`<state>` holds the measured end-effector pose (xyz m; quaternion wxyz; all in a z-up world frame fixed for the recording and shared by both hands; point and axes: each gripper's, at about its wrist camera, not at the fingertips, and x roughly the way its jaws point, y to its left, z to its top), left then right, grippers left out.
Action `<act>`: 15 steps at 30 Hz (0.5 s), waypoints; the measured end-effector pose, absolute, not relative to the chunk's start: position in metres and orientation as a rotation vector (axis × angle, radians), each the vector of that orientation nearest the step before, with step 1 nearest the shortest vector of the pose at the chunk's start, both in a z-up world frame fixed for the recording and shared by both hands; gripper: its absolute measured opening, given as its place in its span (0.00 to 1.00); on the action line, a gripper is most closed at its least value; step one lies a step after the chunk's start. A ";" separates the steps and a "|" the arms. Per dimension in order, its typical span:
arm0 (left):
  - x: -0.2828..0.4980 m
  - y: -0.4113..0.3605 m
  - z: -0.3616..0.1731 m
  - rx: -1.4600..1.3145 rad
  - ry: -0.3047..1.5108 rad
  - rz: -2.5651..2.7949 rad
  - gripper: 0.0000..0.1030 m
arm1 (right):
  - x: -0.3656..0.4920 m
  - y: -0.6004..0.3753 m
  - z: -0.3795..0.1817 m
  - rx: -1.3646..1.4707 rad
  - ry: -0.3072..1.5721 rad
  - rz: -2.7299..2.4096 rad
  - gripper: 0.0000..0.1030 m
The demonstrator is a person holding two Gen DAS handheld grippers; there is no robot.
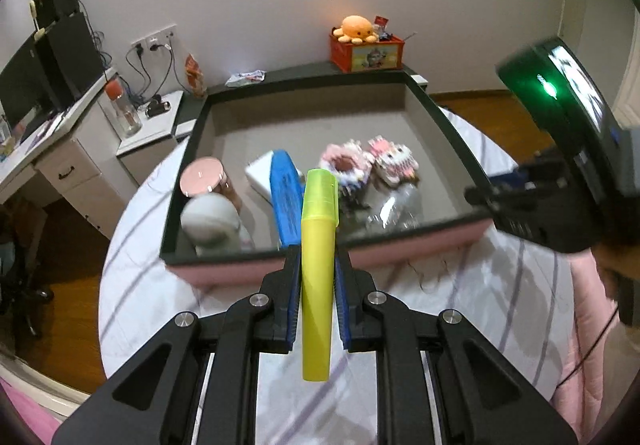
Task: Organize rigid objects
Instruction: 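Lower the yellow highlighter into the pink box and open the left gripper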
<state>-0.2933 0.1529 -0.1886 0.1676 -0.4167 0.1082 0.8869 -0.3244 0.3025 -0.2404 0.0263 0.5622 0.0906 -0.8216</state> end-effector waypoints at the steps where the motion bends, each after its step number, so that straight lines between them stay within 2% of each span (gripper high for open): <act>1: -0.298 0.153 -0.188 -1.189 0.307 2.522 0.14 | -0.324 0.302 -0.241 1.738 0.281 -2.538 0.16; 6: -0.332 0.158 -0.186 -1.221 0.322 2.515 0.15 | -0.324 0.303 -0.241 1.736 0.277 -2.534 0.16; 15: -0.390 0.159 -0.215 -1.353 0.289 2.451 0.15 | -0.324 0.302 -0.241 1.735 0.280 -2.531 0.16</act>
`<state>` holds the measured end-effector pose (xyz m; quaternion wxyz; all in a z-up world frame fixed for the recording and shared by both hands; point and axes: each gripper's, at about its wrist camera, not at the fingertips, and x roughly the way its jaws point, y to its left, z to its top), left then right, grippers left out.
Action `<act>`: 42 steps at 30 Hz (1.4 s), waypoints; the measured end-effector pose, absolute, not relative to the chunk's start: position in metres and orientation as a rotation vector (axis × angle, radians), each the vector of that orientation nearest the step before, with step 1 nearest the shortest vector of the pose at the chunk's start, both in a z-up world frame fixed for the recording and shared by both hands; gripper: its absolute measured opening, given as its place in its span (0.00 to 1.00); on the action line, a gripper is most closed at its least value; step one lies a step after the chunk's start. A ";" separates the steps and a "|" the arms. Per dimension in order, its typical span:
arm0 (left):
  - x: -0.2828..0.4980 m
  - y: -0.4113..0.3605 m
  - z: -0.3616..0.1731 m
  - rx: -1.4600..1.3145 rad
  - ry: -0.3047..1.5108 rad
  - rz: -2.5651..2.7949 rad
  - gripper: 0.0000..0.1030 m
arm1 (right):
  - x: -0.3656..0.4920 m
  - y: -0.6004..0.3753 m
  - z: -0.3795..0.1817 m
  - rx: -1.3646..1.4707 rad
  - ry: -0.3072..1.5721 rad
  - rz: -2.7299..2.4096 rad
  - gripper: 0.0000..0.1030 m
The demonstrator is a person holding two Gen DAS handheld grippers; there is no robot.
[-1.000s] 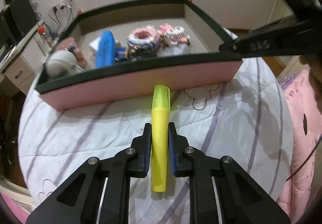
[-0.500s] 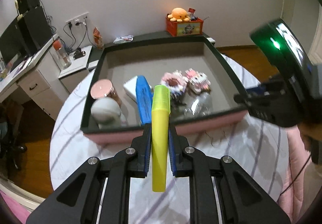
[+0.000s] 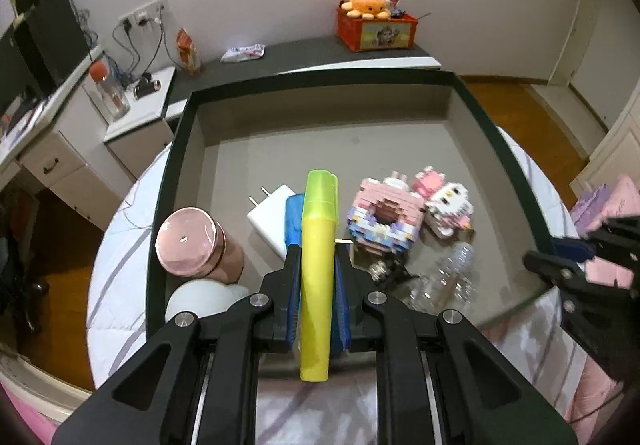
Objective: Organize rigid objects
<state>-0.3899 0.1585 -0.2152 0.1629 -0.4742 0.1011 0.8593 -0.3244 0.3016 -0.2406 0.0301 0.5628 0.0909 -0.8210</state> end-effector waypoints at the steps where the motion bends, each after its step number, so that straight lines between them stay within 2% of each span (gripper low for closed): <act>1: -0.393 0.159 -0.219 -1.368 0.288 2.442 0.15 | -0.325 0.301 -0.241 1.735 0.282 -2.530 0.16; 9: -0.392 0.153 -0.219 -1.339 0.251 2.451 0.18 | -0.324 0.301 -0.240 1.719 0.267 -2.544 0.17; 10: -0.388 0.150 -0.216 -1.322 0.228 2.461 0.22 | -0.323 0.301 -0.239 1.713 0.257 -2.548 0.17; 12: -0.383 0.142 -0.207 -1.297 0.184 2.482 0.64 | -0.320 0.303 -0.235 1.682 0.223 -2.570 0.19; 13: -0.378 0.139 -0.202 -1.268 0.174 2.502 0.70 | -0.319 0.305 -0.233 1.662 0.195 -2.573 0.25; 15: -0.364 0.130 -0.187 -1.199 0.162 2.546 0.79 | -0.312 0.305 -0.226 1.627 0.177 -2.594 0.41; 16: -0.358 0.126 -0.181 -1.185 0.152 2.559 0.81 | -0.309 0.305 -0.222 1.615 0.185 -2.611 0.55; 17: -0.350 0.122 -0.174 -1.169 0.138 2.568 0.83 | -0.306 0.305 -0.218 1.602 0.189 -2.629 0.63; 21: -0.313 0.104 -0.147 -1.059 0.111 2.638 0.93 | -0.285 0.301 -0.196 1.511 0.172 -2.681 0.65; 23: -0.288 0.095 -0.133 -0.992 0.090 2.670 0.96 | -0.272 0.298 -0.181 1.438 0.178 -2.722 0.81; 25: -0.271 0.087 -0.119 -0.929 0.085 2.698 0.99 | -0.257 0.292 -0.166 1.344 0.184 -2.759 0.81; 33: -0.204 0.066 -0.072 -0.733 0.109 2.823 1.00 | -0.201 0.268 -0.111 1.037 0.139 -2.861 0.84; 34: -0.196 0.062 -0.067 -0.709 0.110 2.836 1.00 | -0.194 0.265 -0.105 0.998 0.138 -2.872 0.90; 35: -0.185 0.058 -0.062 -0.681 0.109 2.853 1.00 | -0.188 0.261 -0.100 0.967 0.135 -2.879 1.00; 42: -0.125 0.038 -0.035 -0.524 0.095 2.934 1.00 | -0.140 0.239 -0.080 0.785 0.106 -2.909 1.00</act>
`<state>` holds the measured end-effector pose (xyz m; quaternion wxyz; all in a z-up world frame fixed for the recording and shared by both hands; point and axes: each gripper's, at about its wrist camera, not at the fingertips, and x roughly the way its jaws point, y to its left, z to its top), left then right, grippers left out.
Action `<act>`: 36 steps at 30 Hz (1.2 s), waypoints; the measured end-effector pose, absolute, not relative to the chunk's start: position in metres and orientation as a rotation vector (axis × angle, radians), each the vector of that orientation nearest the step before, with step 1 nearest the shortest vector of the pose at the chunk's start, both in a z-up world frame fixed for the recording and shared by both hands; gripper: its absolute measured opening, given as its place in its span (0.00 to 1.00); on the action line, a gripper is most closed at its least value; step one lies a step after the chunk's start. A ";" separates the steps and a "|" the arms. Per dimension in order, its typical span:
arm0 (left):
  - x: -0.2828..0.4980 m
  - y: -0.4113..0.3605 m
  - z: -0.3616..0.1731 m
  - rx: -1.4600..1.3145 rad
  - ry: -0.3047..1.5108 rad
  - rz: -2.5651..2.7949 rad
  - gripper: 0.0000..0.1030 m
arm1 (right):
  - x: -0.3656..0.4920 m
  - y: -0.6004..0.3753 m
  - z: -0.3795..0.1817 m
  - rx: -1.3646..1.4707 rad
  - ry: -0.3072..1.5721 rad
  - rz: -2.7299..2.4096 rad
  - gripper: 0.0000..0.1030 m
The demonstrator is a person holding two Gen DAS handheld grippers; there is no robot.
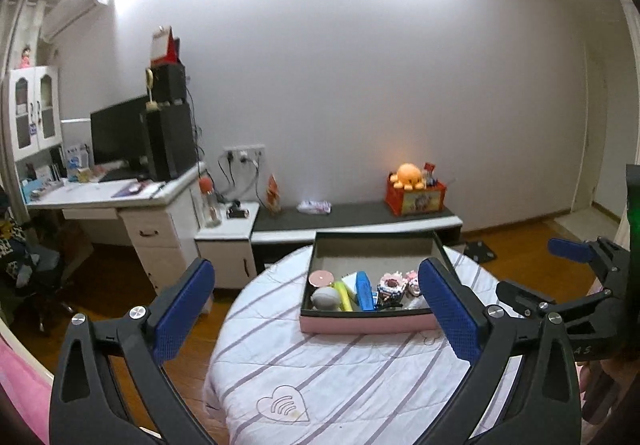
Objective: Organize rigid objects
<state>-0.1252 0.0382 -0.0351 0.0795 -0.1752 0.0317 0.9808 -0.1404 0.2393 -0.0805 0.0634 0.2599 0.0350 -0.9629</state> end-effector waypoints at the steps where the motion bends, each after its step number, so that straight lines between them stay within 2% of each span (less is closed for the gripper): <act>1: -0.117 0.036 -0.033 -0.499 0.092 2.942 1.00 | -0.134 0.236 -0.077 0.762 0.112 -2.928 1.00; 10: -0.061 0.028 -0.021 -0.333 0.100 2.950 1.00 | -0.071 0.215 -0.052 0.517 0.109 -3.006 1.00; 14: -0.043 0.020 -0.019 -0.282 0.107 3.044 1.00 | -0.054 0.211 -0.048 0.454 0.052 -2.979 1.00; 20: -0.025 0.019 -0.006 -0.211 0.135 3.063 1.00 | -0.041 0.195 -0.032 0.387 0.121 -3.014 1.00; 36: -0.025 0.016 0.007 -0.148 0.091 3.118 1.00 | -0.032 0.182 -0.003 0.280 0.127 -3.024 1.00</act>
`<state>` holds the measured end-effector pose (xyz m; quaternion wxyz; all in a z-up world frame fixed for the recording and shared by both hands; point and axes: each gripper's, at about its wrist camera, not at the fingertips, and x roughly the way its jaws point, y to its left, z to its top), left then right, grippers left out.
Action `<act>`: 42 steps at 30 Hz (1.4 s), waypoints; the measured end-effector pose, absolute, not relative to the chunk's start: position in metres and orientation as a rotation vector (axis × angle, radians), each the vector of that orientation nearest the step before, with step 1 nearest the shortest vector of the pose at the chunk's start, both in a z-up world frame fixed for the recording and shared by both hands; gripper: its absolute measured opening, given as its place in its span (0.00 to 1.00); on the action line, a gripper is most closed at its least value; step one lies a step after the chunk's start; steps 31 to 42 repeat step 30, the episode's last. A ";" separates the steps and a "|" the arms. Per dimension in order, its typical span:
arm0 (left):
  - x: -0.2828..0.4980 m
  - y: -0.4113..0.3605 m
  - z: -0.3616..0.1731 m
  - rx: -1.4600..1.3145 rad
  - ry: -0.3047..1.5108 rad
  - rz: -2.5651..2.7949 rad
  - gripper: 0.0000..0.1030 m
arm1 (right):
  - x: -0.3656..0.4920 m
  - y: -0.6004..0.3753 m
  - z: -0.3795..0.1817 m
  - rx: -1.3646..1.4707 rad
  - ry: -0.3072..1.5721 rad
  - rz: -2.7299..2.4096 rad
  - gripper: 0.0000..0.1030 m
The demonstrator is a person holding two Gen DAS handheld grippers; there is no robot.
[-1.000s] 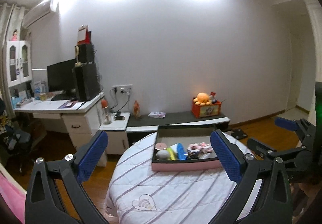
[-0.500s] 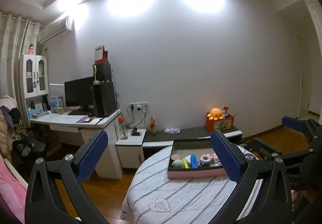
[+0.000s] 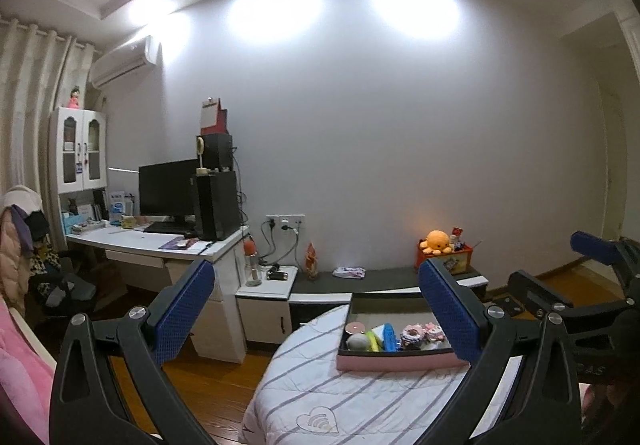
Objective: Organize rigid objects
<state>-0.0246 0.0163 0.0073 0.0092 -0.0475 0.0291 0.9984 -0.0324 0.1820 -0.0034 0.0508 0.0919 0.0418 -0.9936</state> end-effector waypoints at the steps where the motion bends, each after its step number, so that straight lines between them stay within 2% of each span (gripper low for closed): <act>1: -0.024 0.016 0.007 -0.144 0.095 3.124 1.00 | -0.031 0.182 -0.004 0.271 0.135 -3.031 1.00; 5: -0.023 0.015 0.008 -0.110 0.096 3.145 1.00 | -0.027 0.175 -0.002 0.212 0.188 -3.066 1.00; 12: -0.028 0.018 0.006 -0.115 0.113 3.141 1.00 | -0.028 0.172 -0.001 0.187 0.174 -3.050 1.00; 21: -0.027 0.008 0.004 -0.017 0.003 3.111 1.00 | -0.023 0.167 -0.003 0.127 0.212 -3.085 1.00; 27: -0.038 0.013 -0.002 -0.072 0.055 3.112 1.00 | -0.026 0.166 -0.004 0.152 0.210 -3.072 1.00; 42: -0.038 0.012 -0.002 -0.079 0.052 3.114 1.00 | -0.028 0.167 -0.005 0.172 0.208 -3.070 1.00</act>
